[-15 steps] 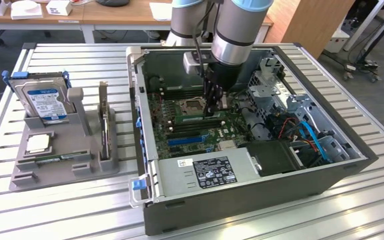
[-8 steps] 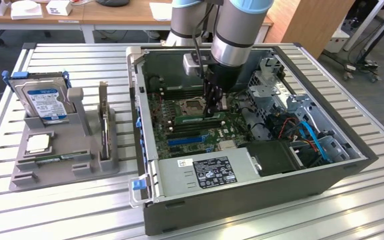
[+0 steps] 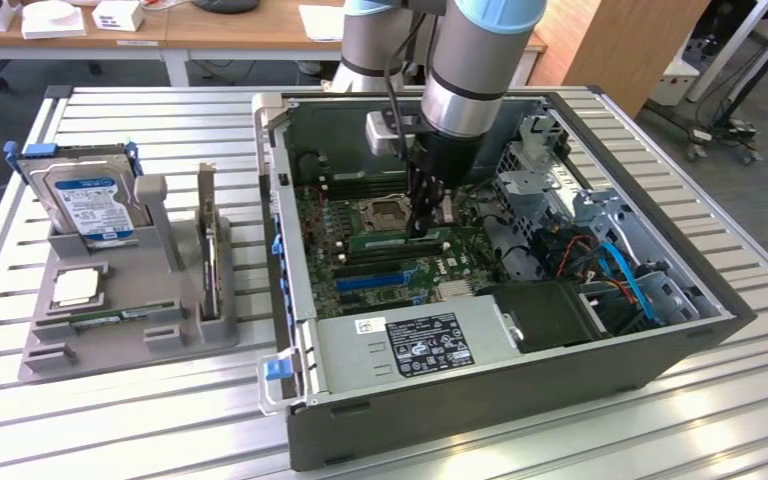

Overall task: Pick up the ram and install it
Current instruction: 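Insert the ram into the slot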

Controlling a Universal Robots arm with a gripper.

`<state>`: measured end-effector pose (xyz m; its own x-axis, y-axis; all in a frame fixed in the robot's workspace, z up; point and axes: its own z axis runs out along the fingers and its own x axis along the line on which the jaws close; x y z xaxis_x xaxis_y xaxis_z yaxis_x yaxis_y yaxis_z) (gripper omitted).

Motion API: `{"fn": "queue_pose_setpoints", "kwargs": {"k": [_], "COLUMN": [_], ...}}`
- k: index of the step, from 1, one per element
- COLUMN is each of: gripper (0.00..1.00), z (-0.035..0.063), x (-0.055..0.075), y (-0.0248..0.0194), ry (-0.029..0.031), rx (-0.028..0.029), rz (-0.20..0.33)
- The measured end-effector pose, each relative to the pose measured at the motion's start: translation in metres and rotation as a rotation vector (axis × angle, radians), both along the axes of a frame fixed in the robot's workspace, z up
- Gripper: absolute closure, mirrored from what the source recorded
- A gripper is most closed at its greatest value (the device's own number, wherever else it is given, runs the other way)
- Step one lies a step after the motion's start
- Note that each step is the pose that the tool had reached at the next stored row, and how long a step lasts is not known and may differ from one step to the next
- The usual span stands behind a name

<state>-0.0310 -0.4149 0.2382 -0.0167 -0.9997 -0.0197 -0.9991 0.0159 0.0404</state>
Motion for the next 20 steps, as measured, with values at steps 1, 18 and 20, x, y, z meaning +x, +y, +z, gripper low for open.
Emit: {"fn": "queue_pose_setpoints", "kwargs": {"k": [1, 18, 20], "gripper": [0.89, 0.89, 0.89], "z": [0.0000, -0.0029, -0.0030], "x": [0.0000, -0.0016, -0.0017], "y": [0.0000, -0.0001, -0.0007], "ry": [0.0001, 0.0000, 0.0000], "rx": [-0.0002, -0.0003, -0.0001], "rz": [0.000, 0.000, 0.000]}}
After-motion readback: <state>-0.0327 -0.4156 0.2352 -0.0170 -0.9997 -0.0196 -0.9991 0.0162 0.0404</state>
